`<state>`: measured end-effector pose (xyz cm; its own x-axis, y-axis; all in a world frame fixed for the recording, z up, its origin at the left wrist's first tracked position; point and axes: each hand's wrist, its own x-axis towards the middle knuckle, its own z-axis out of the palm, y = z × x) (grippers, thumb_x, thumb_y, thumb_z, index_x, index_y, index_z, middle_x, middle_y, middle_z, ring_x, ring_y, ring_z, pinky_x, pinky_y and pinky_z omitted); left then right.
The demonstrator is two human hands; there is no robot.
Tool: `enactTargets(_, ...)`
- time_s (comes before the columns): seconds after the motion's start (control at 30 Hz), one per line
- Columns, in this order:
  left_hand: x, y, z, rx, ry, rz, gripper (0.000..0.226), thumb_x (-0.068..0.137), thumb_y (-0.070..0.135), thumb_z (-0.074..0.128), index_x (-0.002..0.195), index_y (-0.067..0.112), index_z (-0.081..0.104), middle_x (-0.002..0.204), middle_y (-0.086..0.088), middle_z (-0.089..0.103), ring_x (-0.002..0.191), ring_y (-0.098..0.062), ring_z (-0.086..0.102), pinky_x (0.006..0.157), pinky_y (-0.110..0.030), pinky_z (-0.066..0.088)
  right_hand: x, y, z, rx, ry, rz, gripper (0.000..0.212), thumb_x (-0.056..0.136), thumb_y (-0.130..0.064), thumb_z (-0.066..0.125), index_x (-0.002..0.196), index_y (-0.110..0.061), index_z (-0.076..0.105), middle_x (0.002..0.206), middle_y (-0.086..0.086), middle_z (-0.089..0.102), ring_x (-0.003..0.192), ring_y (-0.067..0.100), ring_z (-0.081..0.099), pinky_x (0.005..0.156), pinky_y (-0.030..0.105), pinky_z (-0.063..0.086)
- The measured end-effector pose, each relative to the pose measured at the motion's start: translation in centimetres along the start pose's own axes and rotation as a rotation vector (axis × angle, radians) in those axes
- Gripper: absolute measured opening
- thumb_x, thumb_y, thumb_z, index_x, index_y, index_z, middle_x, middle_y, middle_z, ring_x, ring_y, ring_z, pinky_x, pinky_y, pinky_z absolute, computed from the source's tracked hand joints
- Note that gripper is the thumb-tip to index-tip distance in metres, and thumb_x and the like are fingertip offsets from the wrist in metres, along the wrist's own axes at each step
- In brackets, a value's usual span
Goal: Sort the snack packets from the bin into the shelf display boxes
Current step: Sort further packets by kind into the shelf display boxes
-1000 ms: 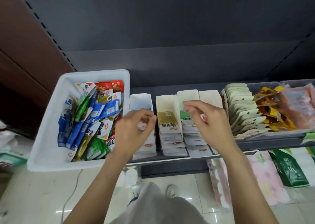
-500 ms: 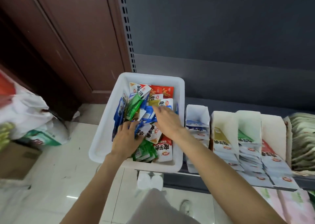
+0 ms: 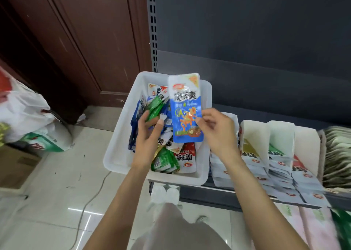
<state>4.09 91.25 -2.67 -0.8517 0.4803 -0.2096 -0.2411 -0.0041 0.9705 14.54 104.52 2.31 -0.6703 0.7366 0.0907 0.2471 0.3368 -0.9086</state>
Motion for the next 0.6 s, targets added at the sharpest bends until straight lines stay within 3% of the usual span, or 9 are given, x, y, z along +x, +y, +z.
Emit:
enactTargets(0.03,-0.6,0.5,0.6,-0.117,-0.076,-0.066,0.056,0.080,0.044,0.066,0.131,0.030,0.045,0.121,0.002,0.062,0.108,-0.015,0.062,0.088,-0.033,0.050,-0.3,-0.1,-0.2,0.199,-0.033,0.126,0.019,0.089,-0.003,0.062,0.083,-0.022,0.062,0.079,-0.005,0.069,0.070,0.006,0.066,0.064,0.031,0.055)
enactTargets(0.1,-1.5,1.5,1.7,-0.134,-0.215,-0.086,0.055,0.079,0.036,0.070,0.129,0.028,0.048,0.118,0.000,0.064,0.105,-0.016,0.064,0.078,-0.029,0.053,-0.9,0.2,-0.4,0.419,-0.075,0.244,0.015,0.089,0.000,0.060,0.091,-0.014,0.063,0.086,0.002,0.070,0.073,0.008,0.067,0.064,0.027,0.055)
enactTargets(0.17,-1.8,1.9,2.6,0.001,-0.286,-0.017,0.045,0.083,0.020,0.071,0.124,0.026,0.052,0.113,0.000,0.066,0.100,-0.015,0.065,0.073,-0.027,0.055,-1.5,0.6,-0.6,0.460,-0.069,0.258,0.020,0.089,0.001,0.060,0.103,-0.013,0.059,0.096,0.007,0.069,0.082,0.011,0.068,0.065,0.028,0.056)
enactTargets(0.23,-1.7,2.0,3.3,0.092,-0.327,0.070,0.035,0.084,0.009,0.068,0.115,0.022,0.057,0.106,0.001,0.068,0.095,-0.017,0.066,0.073,-0.029,0.056,-1.9,1.3,-1.3,0.451,-0.026,0.239,0.034,0.087,0.002,0.061,0.108,-0.023,0.053,0.105,0.006,0.067,0.094,0.015,0.067,0.069,0.032,0.056)
enactTargets(0.33,-1.1,2.1,4.4,0.265,-0.414,0.216,0.031,0.083,0.007,0.069,0.107,0.025,0.060,0.096,0.010,0.069,0.087,-0.011,0.066,0.074,-0.031,0.055,-1.8,1.5,-3.7,0.485,0.087,0.188,0.047,0.085,0.000,0.065,0.116,-0.029,0.046,0.107,0.005,0.068,0.092,0.016,0.068,0.068,0.032,0.054)
enactTargets(0.47,-0.1,3.1,7.7,0.494,-0.507,0.420,0.030,0.081,0.011,0.073,0.097,0.033,0.059,0.092,0.021,0.067,0.084,0.000,0.065,0.074,-0.023,0.053,-1.2,0.8,-9.1,0.264,0.187,-0.029,0.052,0.082,0.000,0.069,0.116,-0.032,0.046,0.101,-0.012,0.065,0.086,0.004,0.065,0.069,0.022,0.053)
enactTargets(0.6,1.1,3.5,11.8,0.608,-0.454,0.631,0.020,0.082,0.031,0.066,0.098,0.020,0.065,0.091,0.012,0.070,0.079,-0.002,0.065,0.072,-0.028,0.054,-0.7,1.4,-12.7,-0.100,0.324,-0.210,0.018,0.089,-0.015,0.063,0.101,-0.025,0.053,0.089,-0.012,0.066,0.079,0.007,0.068,0.064,0.027,0.055)
